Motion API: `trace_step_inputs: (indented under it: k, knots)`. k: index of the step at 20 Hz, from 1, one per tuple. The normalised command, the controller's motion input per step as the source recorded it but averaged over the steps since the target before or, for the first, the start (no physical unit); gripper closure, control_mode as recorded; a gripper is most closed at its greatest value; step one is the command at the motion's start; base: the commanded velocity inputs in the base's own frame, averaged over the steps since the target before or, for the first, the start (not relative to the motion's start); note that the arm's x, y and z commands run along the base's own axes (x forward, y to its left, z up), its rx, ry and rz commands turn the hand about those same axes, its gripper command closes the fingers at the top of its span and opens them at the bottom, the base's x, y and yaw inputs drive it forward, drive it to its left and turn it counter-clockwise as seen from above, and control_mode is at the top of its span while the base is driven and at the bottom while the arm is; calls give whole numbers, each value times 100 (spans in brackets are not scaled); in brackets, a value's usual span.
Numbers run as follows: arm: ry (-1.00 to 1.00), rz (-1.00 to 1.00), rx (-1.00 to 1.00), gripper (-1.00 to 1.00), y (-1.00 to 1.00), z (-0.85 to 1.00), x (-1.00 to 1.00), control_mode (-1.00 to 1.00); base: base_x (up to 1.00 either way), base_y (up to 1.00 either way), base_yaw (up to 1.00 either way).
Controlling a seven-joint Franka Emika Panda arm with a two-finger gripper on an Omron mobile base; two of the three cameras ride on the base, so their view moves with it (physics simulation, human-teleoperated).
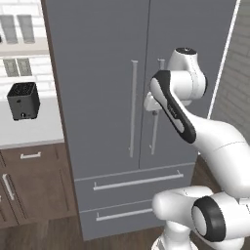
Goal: Take the strawberry from the fridge and place it on top of the pancake, located on the dining counter.
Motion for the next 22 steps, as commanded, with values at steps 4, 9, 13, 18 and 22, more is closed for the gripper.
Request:
trace_step_inputs:
  k: [4, 9, 13, 18, 22]
  knots:
    - [0, 0, 0, -100, 0, 0, 0, 100, -59, 0, -3]
    - [0, 0, 0, -100, 0, 0, 0, 100, -37, 0, -3]
    - [0, 0, 0, -100, 0, 0, 0, -100, -1, 0, 0]
    - [-24, 0, 0, -100, 0, 0, 20, -100, 0, 0, 0]
    - [-49, 0, 0, -100, -17, 0, 42, -100, 0, 0, 0]
